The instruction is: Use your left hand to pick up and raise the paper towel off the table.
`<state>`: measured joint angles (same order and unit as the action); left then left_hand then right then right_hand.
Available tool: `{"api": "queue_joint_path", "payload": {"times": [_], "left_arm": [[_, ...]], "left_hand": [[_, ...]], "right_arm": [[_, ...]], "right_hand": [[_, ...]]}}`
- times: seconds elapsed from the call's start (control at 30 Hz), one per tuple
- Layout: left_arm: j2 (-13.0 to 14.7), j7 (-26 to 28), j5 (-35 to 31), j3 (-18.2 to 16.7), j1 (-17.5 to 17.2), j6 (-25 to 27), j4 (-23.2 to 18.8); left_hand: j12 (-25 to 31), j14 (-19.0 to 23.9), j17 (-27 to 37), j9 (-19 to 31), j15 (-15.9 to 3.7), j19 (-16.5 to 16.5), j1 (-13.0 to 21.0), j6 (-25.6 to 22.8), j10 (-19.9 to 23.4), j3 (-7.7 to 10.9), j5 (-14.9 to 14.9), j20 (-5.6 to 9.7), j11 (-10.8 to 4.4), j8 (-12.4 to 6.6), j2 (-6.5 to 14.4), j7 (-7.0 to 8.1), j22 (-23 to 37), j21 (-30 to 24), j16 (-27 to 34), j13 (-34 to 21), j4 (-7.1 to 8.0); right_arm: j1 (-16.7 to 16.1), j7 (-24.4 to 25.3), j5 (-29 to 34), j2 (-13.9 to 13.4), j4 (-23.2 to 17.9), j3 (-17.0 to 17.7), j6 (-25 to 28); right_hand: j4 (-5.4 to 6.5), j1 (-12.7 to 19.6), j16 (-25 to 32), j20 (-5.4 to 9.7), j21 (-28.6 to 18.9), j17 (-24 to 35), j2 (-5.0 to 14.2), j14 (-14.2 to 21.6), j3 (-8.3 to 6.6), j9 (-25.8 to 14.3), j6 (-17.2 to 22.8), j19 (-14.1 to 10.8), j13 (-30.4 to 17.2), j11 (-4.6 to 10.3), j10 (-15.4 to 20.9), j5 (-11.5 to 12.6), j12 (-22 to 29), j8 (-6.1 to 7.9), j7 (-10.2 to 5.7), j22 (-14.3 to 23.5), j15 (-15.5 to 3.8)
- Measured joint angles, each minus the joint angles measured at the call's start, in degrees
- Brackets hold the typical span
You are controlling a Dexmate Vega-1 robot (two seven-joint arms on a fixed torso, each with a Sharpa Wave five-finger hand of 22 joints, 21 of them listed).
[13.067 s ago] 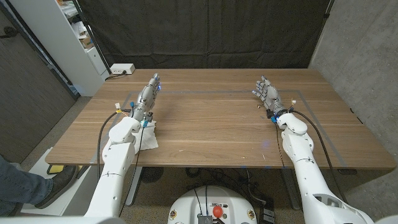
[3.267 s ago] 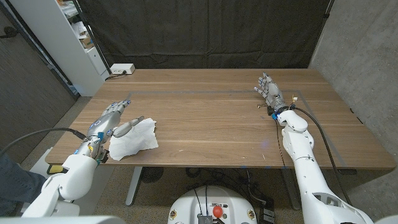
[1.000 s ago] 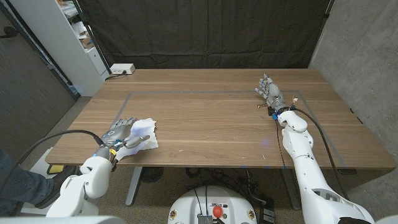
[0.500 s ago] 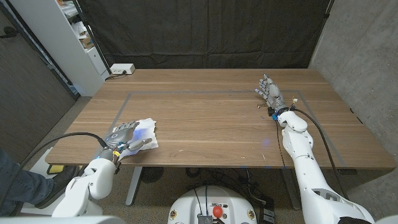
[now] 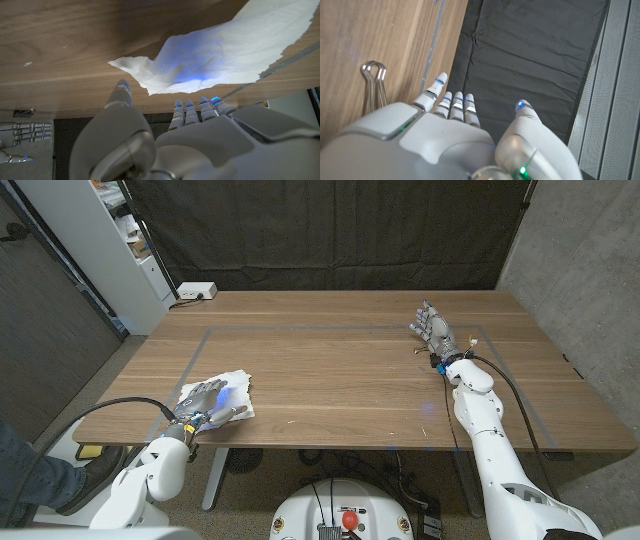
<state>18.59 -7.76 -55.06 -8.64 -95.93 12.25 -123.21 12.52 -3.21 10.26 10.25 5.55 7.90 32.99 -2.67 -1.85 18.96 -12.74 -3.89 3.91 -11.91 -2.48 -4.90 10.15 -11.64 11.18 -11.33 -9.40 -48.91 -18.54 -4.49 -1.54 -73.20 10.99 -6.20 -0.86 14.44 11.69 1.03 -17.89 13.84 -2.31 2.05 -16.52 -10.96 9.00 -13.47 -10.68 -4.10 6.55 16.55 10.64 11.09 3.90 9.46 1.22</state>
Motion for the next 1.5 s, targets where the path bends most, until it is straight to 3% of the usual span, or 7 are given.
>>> {"api": "queue_joint_path", "payload": {"times": [0.63, 1.2, 1.37, 1.5], "left_arm": [[-0.01, 0.85, 3.87, 0.50, 0.73, 0.14, 2.26], [0.31, 1.07, 5.99, 0.90, 0.68, 0.37, 3.09], [0.31, 1.08, 6.45, 1.08, 0.78, 0.39, 3.25], [0.31, 1.01, 6.58, 1.33, 1.05, 0.90, 3.34]], "left_hand": [[0.24, 0.61, 0.00, 0.29, -0.02, -0.73, 0.53, -1.13, 0.79, 0.00, 0.00, -0.72, 0.16, 0.00, 0.08, -0.52, 0.00, 0.00, 0.00, 0.00, 0.00], [0.57, 1.75, -0.01, 0.28, 0.51, -4.31, 1.35, -3.09, 2.11, 0.08, 0.26, -3.12, 0.61, 0.00, 0.30, -1.05, -0.06, -0.89, 0.00, 0.01, 0.40], [1.14, 2.94, -0.01, 0.28, 0.16, -6.15, 3.22, -4.70, 4.04, 0.51, 0.26, -3.57, 0.69, -0.45, 1.13, -1.36, -0.20, -1.23, 0.16, 0.01, 0.31], [2.01, 6.07, 0.00, 0.28, -0.48, -7.81, 6.52, -7.55, 7.10, 1.75, 0.93, -2.41, 0.10, -0.89, 2.09, -0.93, -0.20, -2.16, 0.82, 0.03, -0.17]], "right_arm": [[0.33, 0.56, 0.78, 0.20, 0.44, -0.47, 0.51], [-0.45, 0.92, 0.98, 0.52, -0.74, -0.67, 1.13], [-0.53, 0.96, 1.07, 0.54, -0.90, -0.75, 1.30], [-0.53, 0.99, 1.14, 0.56, -0.92, -0.80, 1.35]], "right_hand": [[0.00, 0.00, 0.00, -0.01, 0.15, 0.01, 0.00, 0.00, 0.00, 0.00, 0.00, 0.01, 0.00, 0.00, 0.00, 0.00, 0.00, 0.00, 0.00, 0.00, 0.00], [-0.16, 0.00, 0.00, -0.01, 0.74, -0.28, 0.00, 0.00, 0.16, 0.00, 0.00, 0.01, 0.00, 0.00, 0.00, 0.00, 0.00, 0.00, 0.00, 0.00, 0.00], [-0.16, 0.00, 0.00, -0.22, 0.74, -0.28, 0.00, 0.00, 0.15, 0.00, 0.00, -0.20, 0.00, 0.00, 0.00, 0.00, 0.00, 0.00, 0.00, 0.00, 0.00], [-0.16, 0.00, 0.00, -0.22, 0.73, -0.27, 0.00, 0.00, 0.15, 0.00, 0.00, -0.20, 0.00, 0.00, 0.00, 0.00, 0.00, 0.00, 0.00, 0.00, 0.00]]}}
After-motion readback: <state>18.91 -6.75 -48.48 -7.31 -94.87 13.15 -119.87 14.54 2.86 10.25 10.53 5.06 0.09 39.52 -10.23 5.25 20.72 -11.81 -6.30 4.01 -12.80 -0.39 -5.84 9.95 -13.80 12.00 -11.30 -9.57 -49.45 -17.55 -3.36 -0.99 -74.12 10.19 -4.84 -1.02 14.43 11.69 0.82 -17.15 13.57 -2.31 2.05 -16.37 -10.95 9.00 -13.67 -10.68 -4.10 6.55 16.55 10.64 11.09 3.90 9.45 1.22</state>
